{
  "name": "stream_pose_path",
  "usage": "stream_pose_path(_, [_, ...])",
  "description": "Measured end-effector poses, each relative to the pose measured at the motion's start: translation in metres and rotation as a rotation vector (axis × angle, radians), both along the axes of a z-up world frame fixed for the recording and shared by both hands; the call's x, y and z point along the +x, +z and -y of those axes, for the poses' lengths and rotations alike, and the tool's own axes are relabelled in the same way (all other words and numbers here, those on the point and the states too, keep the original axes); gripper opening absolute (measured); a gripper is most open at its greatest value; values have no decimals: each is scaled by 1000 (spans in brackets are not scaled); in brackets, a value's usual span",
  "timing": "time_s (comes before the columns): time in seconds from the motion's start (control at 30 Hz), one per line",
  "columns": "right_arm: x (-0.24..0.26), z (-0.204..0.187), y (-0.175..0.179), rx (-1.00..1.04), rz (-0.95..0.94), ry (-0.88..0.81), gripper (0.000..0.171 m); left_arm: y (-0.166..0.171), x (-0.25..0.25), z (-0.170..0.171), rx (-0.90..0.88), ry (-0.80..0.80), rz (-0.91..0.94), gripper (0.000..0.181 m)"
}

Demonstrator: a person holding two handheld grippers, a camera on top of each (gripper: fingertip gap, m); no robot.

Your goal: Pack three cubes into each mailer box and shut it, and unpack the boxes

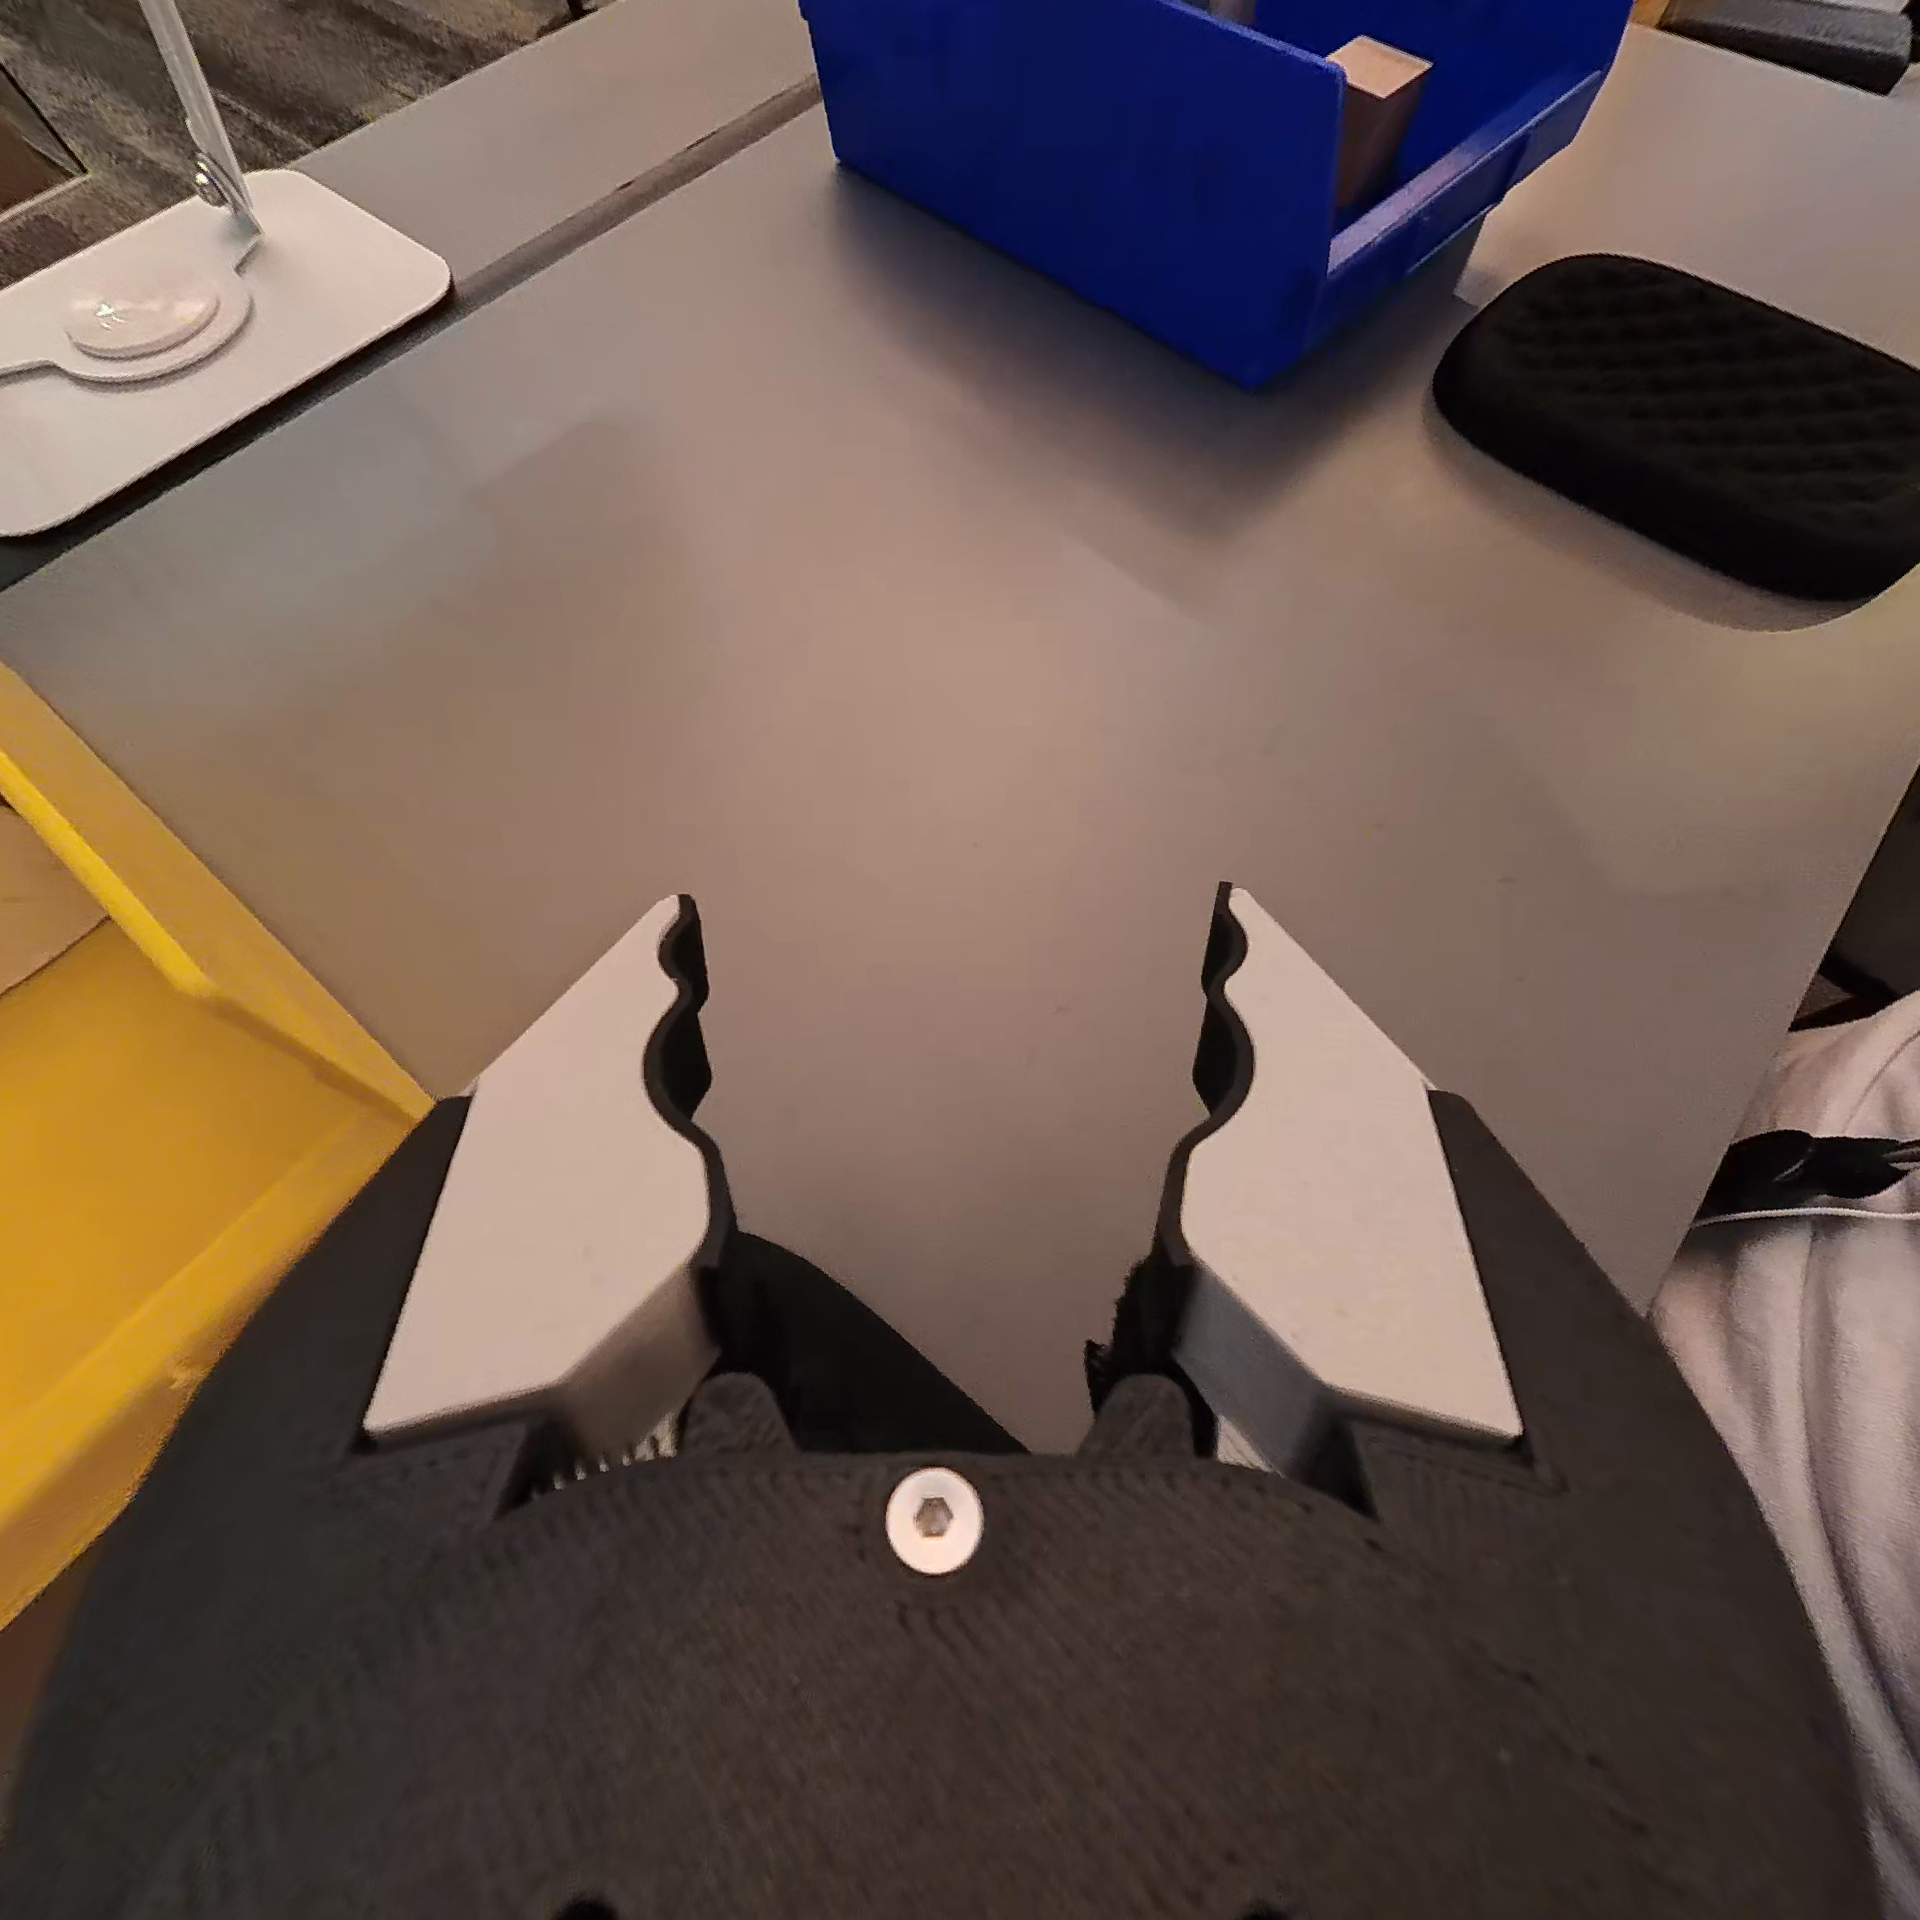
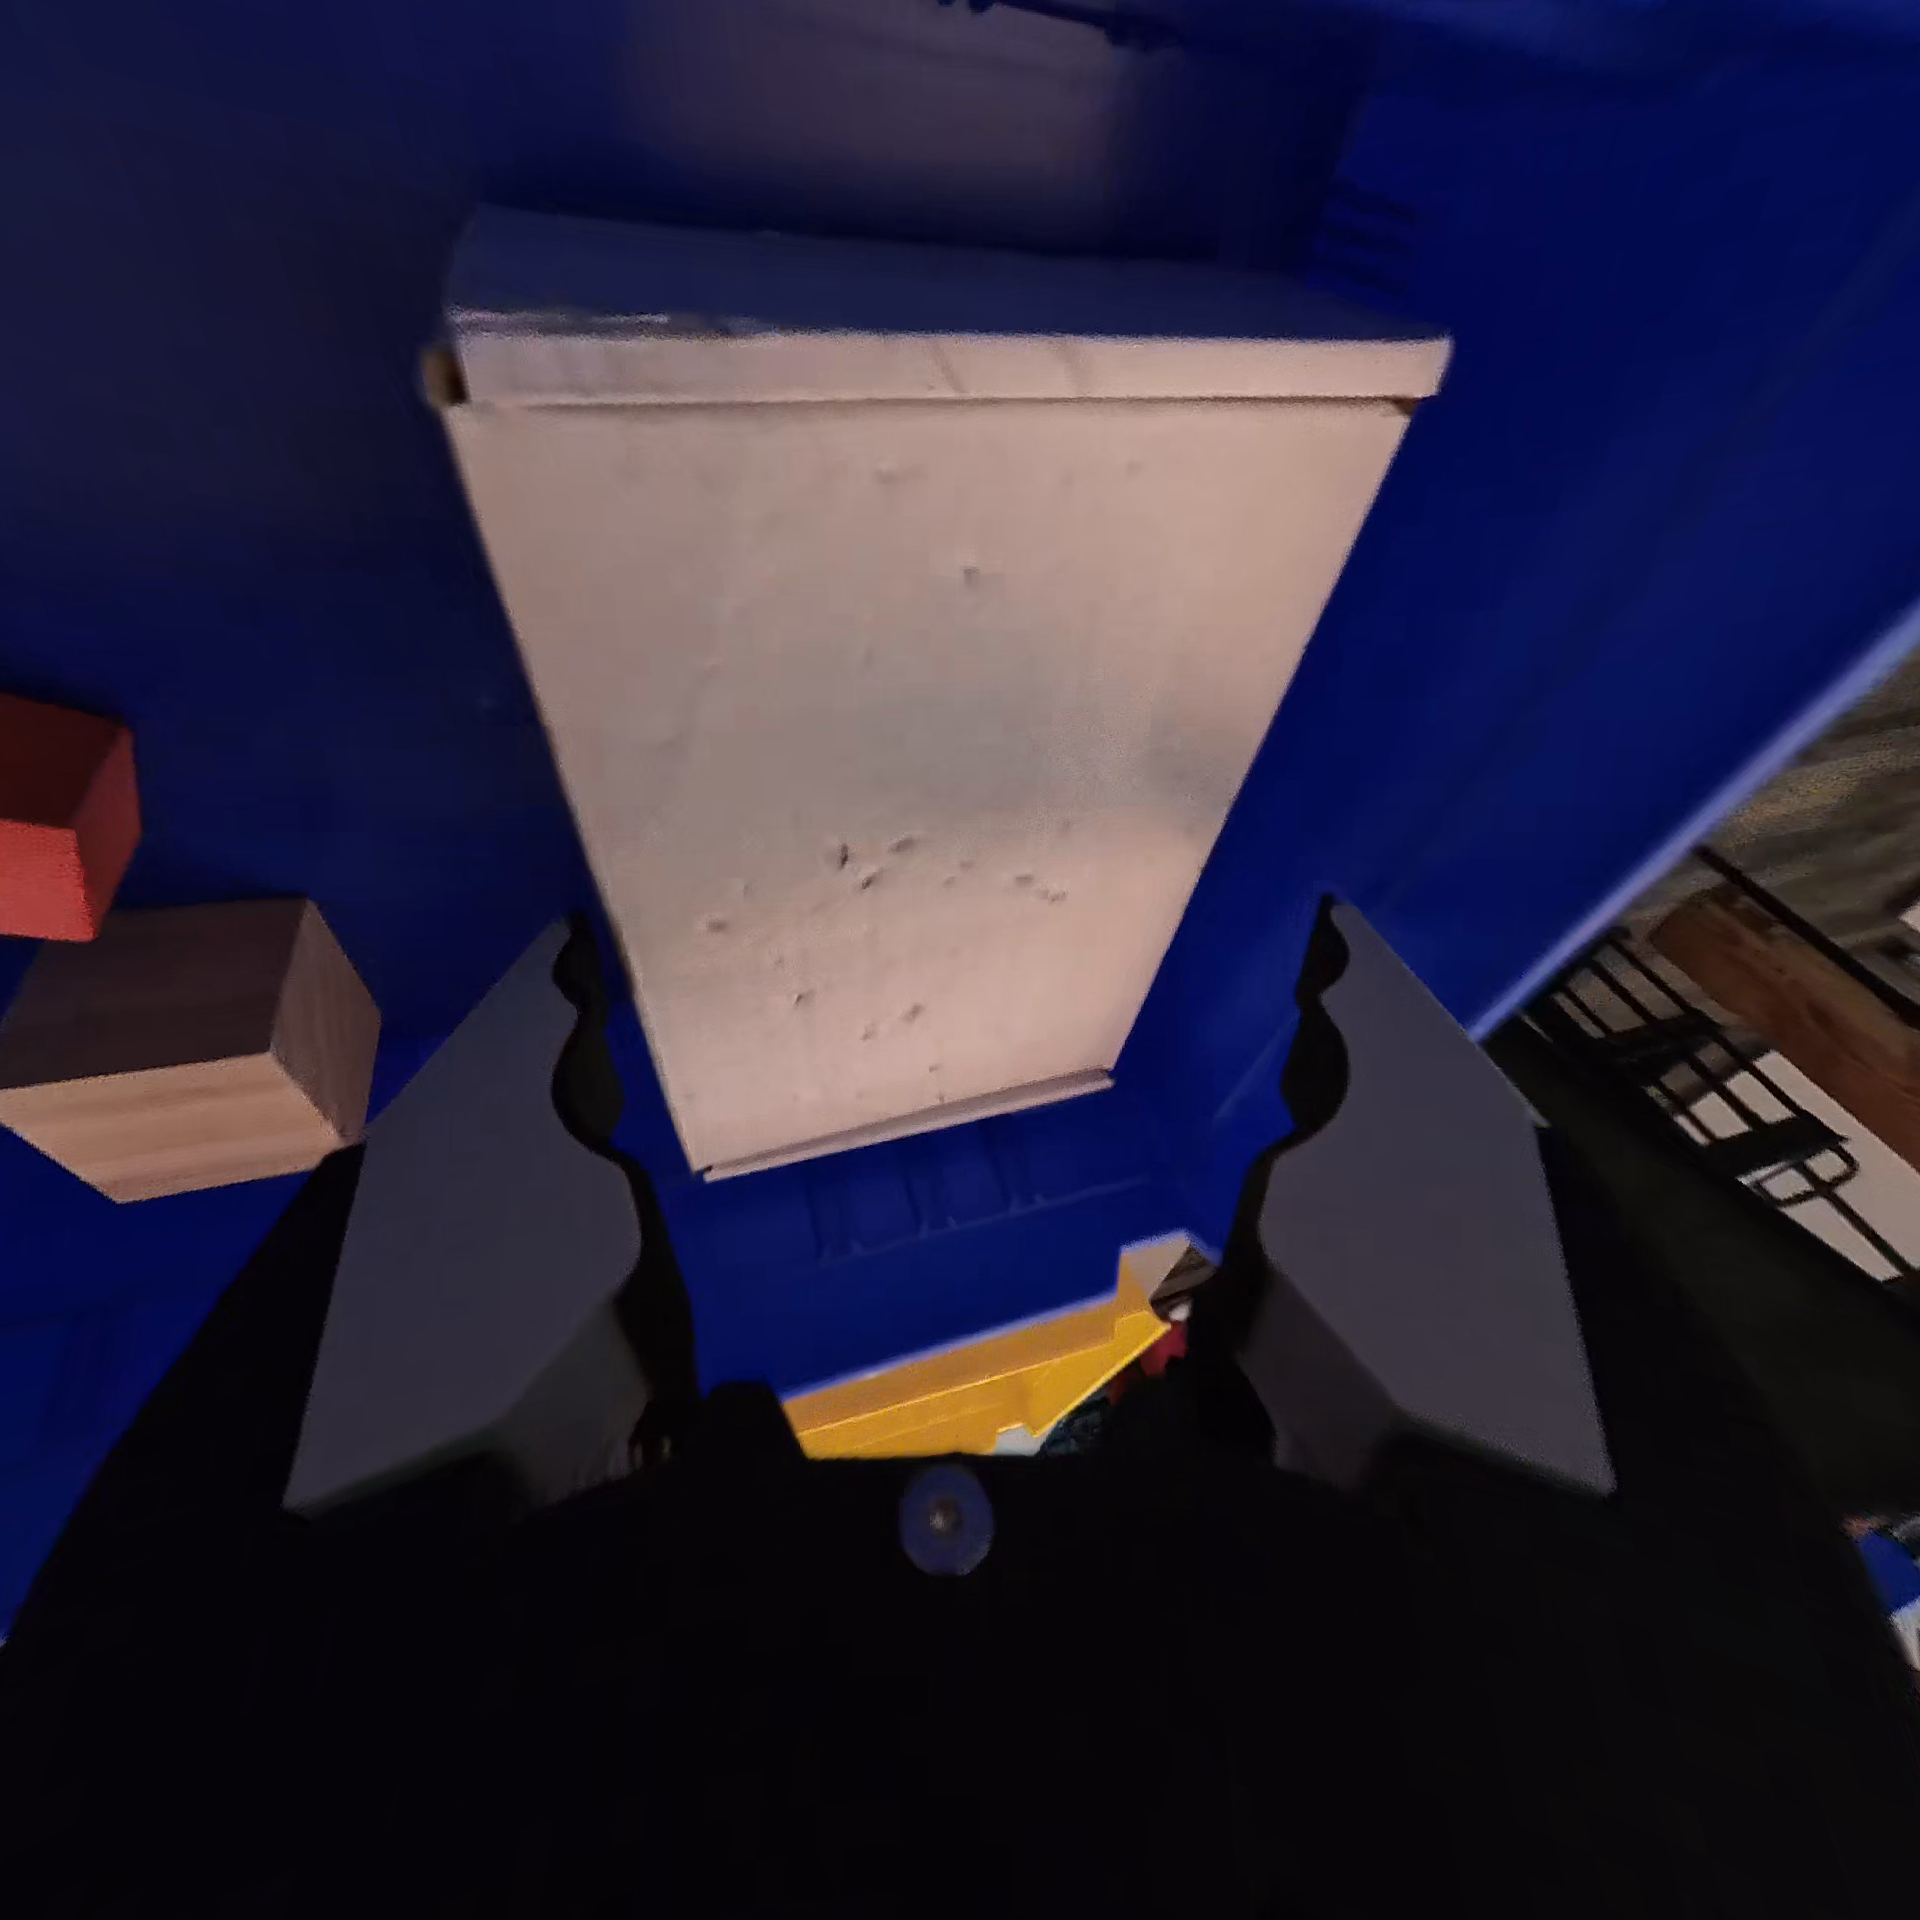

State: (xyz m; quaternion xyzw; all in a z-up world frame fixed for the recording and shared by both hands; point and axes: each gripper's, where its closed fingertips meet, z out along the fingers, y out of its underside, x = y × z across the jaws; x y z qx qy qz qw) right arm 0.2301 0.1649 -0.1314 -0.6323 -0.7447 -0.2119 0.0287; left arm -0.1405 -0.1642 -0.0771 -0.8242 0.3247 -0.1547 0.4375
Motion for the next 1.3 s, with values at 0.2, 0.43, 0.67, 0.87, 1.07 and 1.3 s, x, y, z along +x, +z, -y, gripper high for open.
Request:
stream_pose_path(0.2, [-40,10,93,317,-386,35,118,10,-20,-7,56,36,-31,97])
stream_pose_path(0.43, [-142,104,252,505,-1312,133,131,50,-90,-64,131,-11,-146,107])
stream_pose_path(0.67, [-184,149,305,487,-1600,165,130,25,-188,-163,-114,-54,-561,114])
stream_pose_path(0.87, [-219,217,279,-64,-1665,236,129,-6,-206,-216,-275,-247,-788,119])
stream_pose_path(1.07, [-229,205,264,11,-1566,226,128,-34,-222,-240,-363,-378,-879,116])
stream_pose_path(1.3, [-244,188,246,81,-1453,210,123,-55,-250,-247,-454,-371,-915,126])
